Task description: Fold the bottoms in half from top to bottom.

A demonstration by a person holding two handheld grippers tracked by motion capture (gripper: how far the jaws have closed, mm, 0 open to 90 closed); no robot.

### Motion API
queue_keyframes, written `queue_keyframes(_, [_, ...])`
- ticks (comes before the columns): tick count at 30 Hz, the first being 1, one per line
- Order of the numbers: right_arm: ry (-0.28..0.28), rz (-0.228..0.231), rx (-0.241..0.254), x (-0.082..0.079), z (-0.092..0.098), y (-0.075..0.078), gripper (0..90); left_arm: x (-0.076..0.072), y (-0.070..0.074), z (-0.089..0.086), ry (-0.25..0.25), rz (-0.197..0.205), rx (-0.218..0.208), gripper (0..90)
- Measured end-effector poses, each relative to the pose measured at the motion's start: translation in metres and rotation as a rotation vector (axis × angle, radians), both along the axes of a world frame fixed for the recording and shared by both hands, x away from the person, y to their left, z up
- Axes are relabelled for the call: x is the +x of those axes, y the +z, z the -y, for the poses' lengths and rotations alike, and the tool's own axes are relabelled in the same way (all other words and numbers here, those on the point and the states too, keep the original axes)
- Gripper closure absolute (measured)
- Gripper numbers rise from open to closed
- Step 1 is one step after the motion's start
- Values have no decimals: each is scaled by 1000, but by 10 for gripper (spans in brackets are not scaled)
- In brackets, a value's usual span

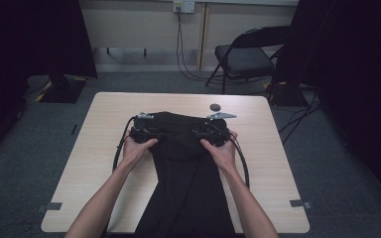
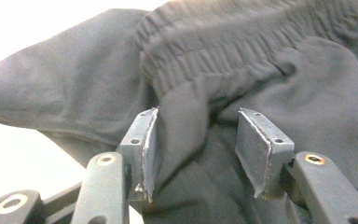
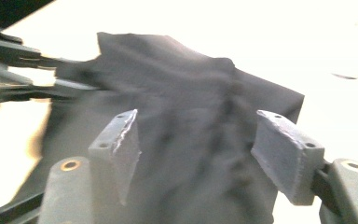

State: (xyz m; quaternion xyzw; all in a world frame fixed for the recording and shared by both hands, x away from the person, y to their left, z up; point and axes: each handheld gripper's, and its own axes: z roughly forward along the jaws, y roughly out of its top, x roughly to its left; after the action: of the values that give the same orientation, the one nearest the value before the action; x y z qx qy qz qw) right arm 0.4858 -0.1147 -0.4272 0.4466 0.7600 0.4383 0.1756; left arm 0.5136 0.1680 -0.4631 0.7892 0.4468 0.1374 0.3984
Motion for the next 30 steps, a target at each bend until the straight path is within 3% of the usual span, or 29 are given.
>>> queue_keyframes(2, [44,16,24,-23,1,7,315,-6,3,-1,-13,6,-4,481])
queue_keyframes(3, [119,-4,15,-46,-2,8,339,-11,5,-5,-16,17,-11,477])
queue_keyframes(4, [119,-4,15,-46,-2,8,339,-11,5,-5,-16,17,-11,476])
queue_keyframes(5, [192,-40,9,-72,-7,5,379,-16,5,-11,-14,14,-25,476])
queue_keyframes(6, [192,-40,9,-72,-7,5,379,-16,5,-11,-14,14,-25,471])
queue_keyframes(7, [275,-83,17,-100,-12,-3,424,-18,5,-13,-19,10,-16,468])
queue_keyframes(8, [315,-106,0,-112,-17,-8,431,-20,4,-15,-20,15,-1,468])
queue_keyframes(11, [420,-150,-57,-143,-30,-27,419,-25,-4,-21,-13,3,-12,472])
queue_keyframes(12, [420,-150,-57,-143,-30,-27,419,-25,-4,-21,-13,3,-12,473])
queue_keyframes(13, [461,-188,-61,-156,-34,-36,379,-28,-11,-19,-27,-10,-5,481])
queue_keyframes(16, [495,-198,-41,-165,-37,-39,362,-30,-19,-16,-33,-15,4,484])
queue_keyframes(17, [508,-194,-64,-166,-41,-41,331,-29,-23,-13,-31,-19,9,484])
queue_keyframes(19, [513,-213,-57,-164,-45,-49,333,-29,-24,-10,-27,-19,4,484])
queue_keyframes(21, [519,-208,-80,-164,-51,-54,354,-30,-26,-8,-36,-10,37,484])
queue_keyframes(23, [512,-165,-114,-165,-56,-54,502,-30,-27,-7,-29,-15,35,484])
queue_keyframes(24, [512,-165,-114,-165,-56,-54,502,-30,-27,-7,-29,-15,35,484])
queue_keyframes(25, [517,-143,-135,-166,-61,-56,685,-30,-27,-6,-32,-11,49,483])
queue_keyframes(27, [522,-149,-140,-166,-63,-58,847,-30,-28,-5,-32,-4,62,479])
queue_keyframes(28, [522,-149,-140,-166,-63,-58,847,-30,-28,-5,-32,-4,62,472])
queue_keyframes(29, [520,-162,-89,-165,-60,-54,892,-28,-28,-7,-32,-9,59,472])
queue_keyframes(30, [520,-162,-89,-165,-60,-54,892,-28,-28,-7,-32,-9,59,470])
